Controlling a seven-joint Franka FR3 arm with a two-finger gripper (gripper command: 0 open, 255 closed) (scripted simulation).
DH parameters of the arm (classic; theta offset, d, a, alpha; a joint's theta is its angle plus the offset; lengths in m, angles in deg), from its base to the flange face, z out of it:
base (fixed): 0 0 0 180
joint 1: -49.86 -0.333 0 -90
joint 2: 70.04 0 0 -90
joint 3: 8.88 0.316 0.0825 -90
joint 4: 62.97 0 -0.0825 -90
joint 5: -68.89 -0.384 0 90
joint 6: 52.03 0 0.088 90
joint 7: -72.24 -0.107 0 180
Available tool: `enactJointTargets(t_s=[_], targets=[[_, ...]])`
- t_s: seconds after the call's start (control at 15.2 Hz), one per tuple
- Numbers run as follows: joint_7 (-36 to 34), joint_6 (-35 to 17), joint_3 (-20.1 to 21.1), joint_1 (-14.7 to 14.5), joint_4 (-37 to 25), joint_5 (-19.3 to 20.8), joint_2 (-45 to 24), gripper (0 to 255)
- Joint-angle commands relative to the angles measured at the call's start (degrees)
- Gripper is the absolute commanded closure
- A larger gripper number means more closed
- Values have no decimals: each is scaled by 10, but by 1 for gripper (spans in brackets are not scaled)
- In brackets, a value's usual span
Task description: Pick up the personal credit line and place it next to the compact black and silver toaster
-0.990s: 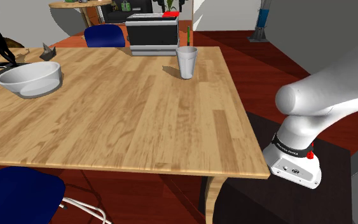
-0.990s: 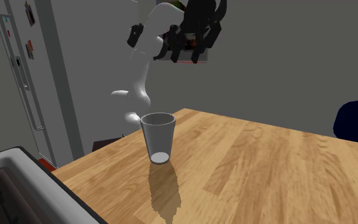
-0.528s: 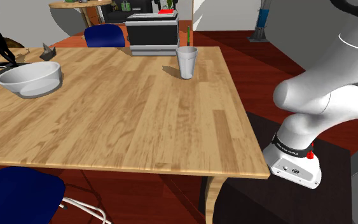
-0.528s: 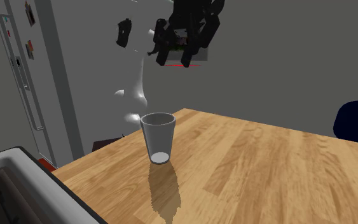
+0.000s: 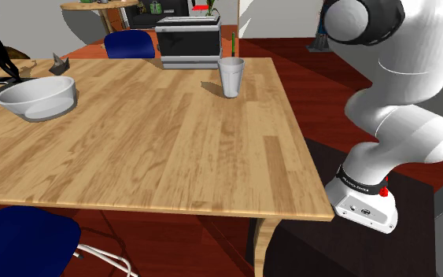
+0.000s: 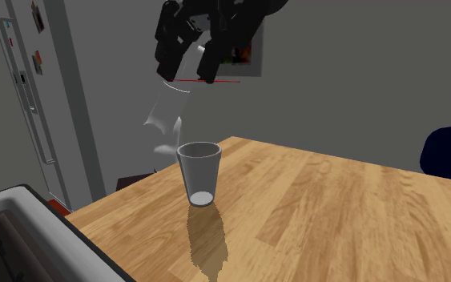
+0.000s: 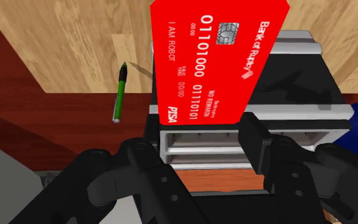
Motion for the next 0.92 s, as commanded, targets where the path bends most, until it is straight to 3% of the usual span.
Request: enactJointTargets(t_s=[0.0,0.13,0.2,0.46,0.86], targets=[[31,6,32,83,-53,-48,40,255],[57,28,65,175,-135,-96,88,255],[69,50,87,237,-202,-126,121,255],[59,-2,72,185,-114,-103,99,255],[43,-65,55,133,-20,-82,79,255]])
